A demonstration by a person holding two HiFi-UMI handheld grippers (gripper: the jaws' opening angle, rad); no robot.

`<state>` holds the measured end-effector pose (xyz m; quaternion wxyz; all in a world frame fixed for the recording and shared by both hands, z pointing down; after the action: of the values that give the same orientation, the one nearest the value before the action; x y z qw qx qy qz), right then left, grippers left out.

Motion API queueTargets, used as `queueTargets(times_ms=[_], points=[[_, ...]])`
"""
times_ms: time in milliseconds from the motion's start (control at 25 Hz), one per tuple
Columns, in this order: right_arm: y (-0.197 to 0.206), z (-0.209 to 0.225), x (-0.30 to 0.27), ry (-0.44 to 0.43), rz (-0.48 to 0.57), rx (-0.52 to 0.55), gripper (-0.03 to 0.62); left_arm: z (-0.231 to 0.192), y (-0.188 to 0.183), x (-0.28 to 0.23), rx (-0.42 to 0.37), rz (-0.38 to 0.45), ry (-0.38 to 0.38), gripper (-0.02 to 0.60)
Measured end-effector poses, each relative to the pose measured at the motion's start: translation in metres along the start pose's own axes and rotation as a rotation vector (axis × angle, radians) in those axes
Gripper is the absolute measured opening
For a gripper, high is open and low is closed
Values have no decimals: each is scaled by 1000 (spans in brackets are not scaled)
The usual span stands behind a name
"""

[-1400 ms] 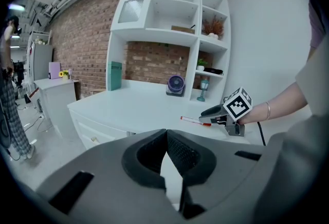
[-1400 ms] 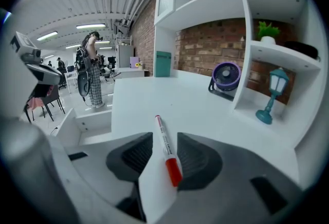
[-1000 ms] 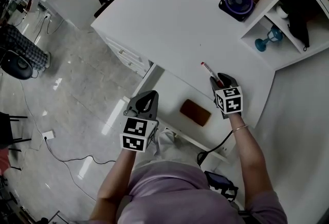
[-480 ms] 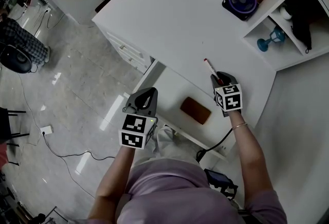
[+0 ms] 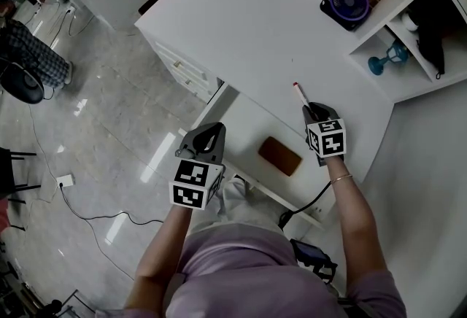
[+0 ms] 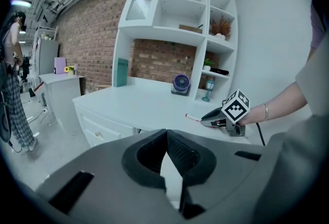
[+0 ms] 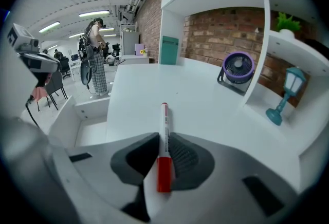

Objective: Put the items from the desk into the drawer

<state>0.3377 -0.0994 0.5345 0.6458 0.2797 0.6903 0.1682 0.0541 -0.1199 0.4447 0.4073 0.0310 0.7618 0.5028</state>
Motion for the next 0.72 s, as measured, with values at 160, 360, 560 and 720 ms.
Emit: queueTargets(times_ms=[160,360,560,720], points=[[-6,-2,8,3,50,-34,69,-3,0,0,2,5,0,-2],[-22,-22,22,-31,120,-35,69,-10,0,2,5,8,-6,-2],[-36,-60,32,-102,169,-1,69,-17,0,6,12,16,-17,-2],[-47,-89,35,-162,199,12,69,-24,2,10,17,20,-27,-2]])
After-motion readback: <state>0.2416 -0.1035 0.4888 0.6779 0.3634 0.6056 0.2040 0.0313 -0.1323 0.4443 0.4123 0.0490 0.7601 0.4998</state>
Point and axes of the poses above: the fingertips, and each gripper's own axes: x backward along the fingers, z to its right, y out of its underside, the point moved 3 cm from there along x, backward along the fingers, and after that the axes turned 7 degrees about -z, right-handed, at the moved point
